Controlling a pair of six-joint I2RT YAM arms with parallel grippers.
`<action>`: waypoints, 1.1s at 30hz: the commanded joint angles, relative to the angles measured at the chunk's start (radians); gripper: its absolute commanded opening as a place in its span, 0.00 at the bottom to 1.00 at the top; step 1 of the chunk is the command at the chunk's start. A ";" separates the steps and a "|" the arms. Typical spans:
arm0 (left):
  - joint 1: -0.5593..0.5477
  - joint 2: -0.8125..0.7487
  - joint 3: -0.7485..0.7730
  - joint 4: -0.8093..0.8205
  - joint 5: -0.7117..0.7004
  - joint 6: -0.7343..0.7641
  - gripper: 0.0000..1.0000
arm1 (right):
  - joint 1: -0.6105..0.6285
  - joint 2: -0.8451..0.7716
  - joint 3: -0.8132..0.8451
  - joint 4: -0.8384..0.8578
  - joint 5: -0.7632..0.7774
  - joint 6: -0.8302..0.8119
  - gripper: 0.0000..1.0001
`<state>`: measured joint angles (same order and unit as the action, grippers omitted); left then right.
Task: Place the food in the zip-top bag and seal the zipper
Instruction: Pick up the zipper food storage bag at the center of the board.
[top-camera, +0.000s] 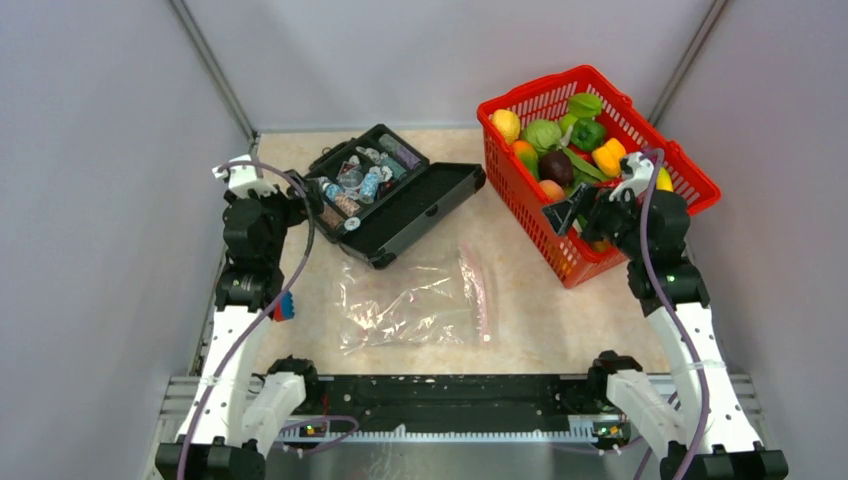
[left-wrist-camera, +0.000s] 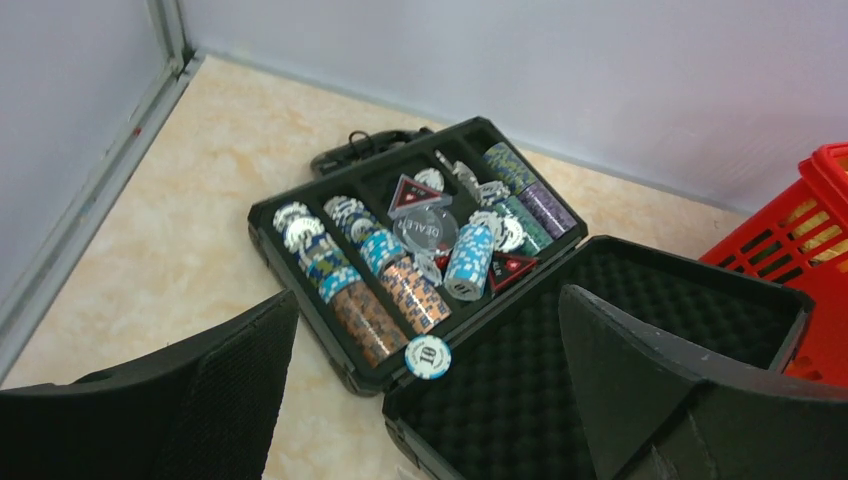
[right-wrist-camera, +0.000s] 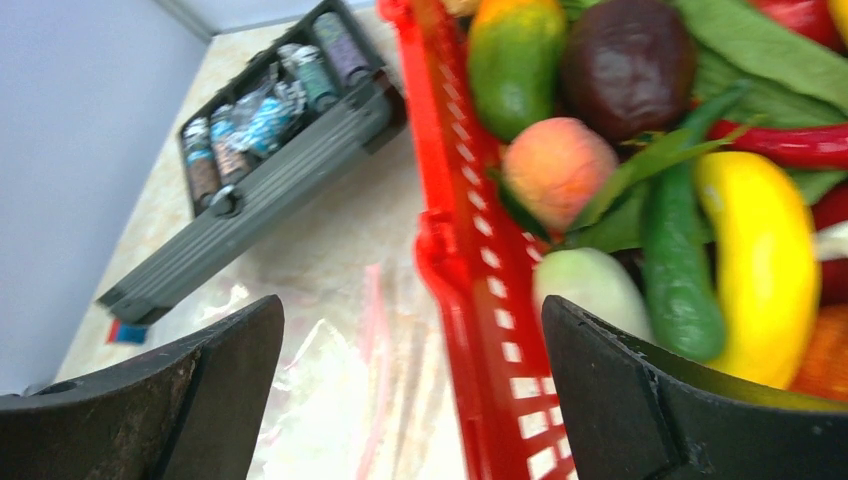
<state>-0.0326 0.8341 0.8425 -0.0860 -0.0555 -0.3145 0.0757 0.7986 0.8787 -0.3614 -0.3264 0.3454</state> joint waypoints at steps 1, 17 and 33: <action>0.003 -0.078 -0.041 0.044 -0.081 -0.105 0.99 | 0.001 -0.021 0.033 0.075 -0.229 0.047 0.98; 0.003 -0.278 -0.155 0.043 0.087 -0.208 0.99 | 0.435 0.094 0.158 -0.157 -0.231 -0.136 0.99; 0.003 -0.288 -0.128 -0.041 0.185 -0.152 0.99 | 0.565 0.191 0.060 -0.135 0.093 -0.072 0.93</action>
<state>-0.0319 0.5556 0.6838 -0.1406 0.0681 -0.4908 0.6266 0.9829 0.9749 -0.5236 -0.2508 0.2481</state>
